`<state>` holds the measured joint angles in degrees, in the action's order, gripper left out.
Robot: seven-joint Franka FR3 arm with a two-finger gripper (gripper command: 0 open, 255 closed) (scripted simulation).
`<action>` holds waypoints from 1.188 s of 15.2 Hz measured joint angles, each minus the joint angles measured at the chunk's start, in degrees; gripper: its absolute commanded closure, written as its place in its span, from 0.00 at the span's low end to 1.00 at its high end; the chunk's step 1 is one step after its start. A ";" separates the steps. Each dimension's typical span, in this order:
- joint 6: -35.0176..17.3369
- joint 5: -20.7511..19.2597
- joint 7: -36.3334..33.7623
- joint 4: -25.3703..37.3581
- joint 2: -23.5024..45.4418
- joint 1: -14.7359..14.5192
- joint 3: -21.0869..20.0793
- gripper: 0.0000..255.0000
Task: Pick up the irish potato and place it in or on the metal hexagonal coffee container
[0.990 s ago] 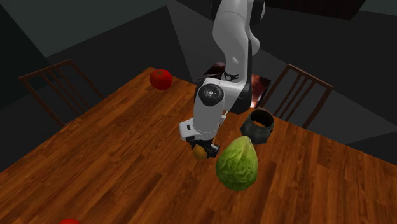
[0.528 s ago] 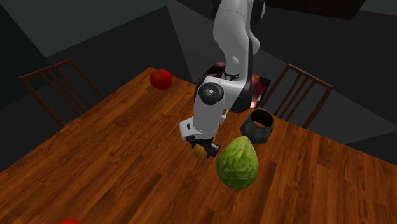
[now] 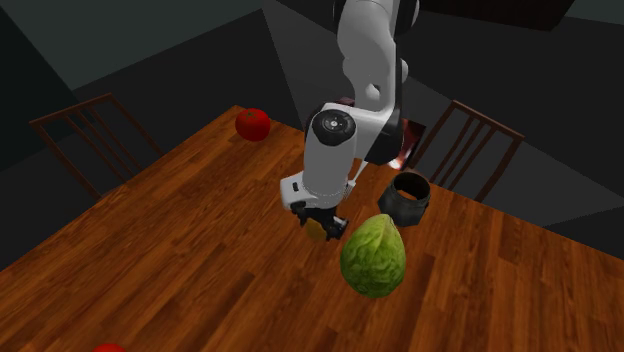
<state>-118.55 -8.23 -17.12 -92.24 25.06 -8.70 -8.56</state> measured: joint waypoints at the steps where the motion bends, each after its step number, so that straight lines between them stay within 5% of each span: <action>1: 0.50 0.07 0.04 0.15 -0.36 0.00 -0.04 1.00; 18: 12.20 0.99 1.41 9.23 -3.06 0.02 -0.36 1.00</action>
<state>-106.34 -7.24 -15.71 -83.01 22.00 -8.68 -8.92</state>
